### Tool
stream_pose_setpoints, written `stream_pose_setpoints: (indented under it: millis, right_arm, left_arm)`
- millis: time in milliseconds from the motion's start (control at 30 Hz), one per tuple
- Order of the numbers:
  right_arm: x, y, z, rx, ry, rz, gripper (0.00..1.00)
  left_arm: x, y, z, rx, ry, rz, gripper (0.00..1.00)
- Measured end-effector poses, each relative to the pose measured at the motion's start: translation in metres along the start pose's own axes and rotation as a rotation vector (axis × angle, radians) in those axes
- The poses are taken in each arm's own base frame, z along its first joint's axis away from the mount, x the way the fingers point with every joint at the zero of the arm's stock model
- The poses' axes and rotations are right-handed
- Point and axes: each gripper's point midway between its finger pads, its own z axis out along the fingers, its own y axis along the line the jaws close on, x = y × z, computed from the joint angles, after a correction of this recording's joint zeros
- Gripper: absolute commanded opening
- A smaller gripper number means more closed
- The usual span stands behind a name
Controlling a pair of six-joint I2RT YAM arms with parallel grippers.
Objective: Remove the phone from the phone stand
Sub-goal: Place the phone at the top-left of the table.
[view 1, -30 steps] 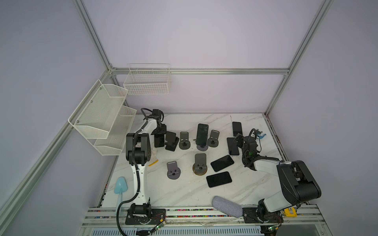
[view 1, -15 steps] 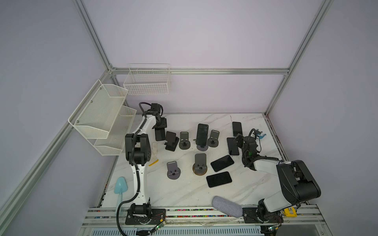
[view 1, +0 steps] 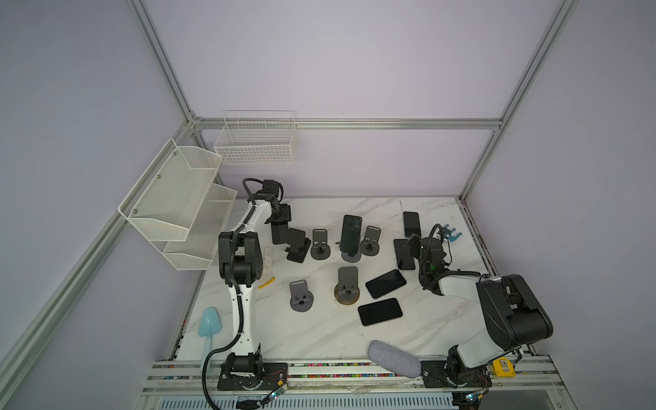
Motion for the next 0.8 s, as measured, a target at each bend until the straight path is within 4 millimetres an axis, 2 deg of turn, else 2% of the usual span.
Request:
stream_pose_setpoints:
  millis: [200,600,800]
  right_arm:
    - [0.001,-0.001,0.0,0.003,0.004,-0.001,0.97]
    - [0.004,0.0,0.003,0.005,0.018,-0.002,0.97]
    - [0.004,0.0,0.003,0.004,0.019,-0.002,0.97]
  left_arm:
    - [0.01,0.002,0.02,-0.01,0.028,0.007,0.58]
    - [0.005,0.005,0.021,-0.031,0.005,0.039,0.58]
    - [0.006,0.003,0.024,-0.039,0.003,0.043,0.62]
